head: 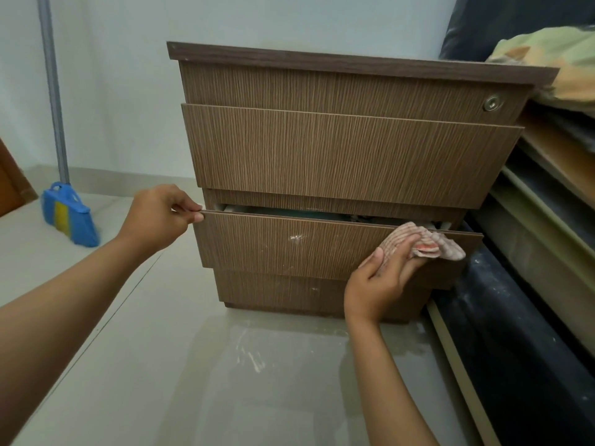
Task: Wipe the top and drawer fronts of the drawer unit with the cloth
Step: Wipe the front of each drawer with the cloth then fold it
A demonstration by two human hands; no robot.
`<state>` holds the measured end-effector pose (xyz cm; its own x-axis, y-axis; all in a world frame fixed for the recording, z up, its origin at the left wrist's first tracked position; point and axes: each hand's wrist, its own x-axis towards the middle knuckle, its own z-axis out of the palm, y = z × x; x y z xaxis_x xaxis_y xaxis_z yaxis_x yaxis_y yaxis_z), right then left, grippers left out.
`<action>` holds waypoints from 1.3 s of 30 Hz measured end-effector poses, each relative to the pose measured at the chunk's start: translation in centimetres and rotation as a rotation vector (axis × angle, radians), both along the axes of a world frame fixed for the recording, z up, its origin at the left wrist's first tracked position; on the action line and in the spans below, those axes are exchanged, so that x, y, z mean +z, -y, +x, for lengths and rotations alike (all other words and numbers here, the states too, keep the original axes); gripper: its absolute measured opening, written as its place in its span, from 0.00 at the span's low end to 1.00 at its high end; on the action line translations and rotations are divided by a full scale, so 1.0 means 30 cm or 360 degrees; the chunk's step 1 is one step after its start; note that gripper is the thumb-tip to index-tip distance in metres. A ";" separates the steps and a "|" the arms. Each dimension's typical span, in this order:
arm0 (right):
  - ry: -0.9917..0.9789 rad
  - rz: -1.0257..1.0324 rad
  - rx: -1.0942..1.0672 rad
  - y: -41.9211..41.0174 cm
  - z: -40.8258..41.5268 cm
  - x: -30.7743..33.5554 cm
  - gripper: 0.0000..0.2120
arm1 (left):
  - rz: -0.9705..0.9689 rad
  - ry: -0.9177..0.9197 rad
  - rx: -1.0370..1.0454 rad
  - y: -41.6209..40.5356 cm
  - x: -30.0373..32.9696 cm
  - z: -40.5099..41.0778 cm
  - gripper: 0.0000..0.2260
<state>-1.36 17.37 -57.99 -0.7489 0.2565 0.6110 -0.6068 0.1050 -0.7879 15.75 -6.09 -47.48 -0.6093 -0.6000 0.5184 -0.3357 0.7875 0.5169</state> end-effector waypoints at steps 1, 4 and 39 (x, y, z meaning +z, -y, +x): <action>-0.0033 0.0001 0.0018 0.017 0.008 0.010 0.26 | 0.0002 0.0000 0.0001 0.003 -0.001 0.000 0.05; -0.0116 0.0055 0.0105 0.079 0.045 0.016 0.26 | -0.0001 -0.0009 0.0006 0.004 -0.001 -0.001 0.05; -0.0124 0.0490 0.0485 0.349 0.281 -0.200 0.25 | 0.0112 -0.0095 -0.0073 0.038 -0.030 0.001 0.05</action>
<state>7.06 6.90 -63.98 -0.7107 -0.1718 0.6822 -0.7029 0.1345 -0.6984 15.79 -7.21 -48.39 -0.6061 -0.6085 0.5122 -0.2673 0.7623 0.5894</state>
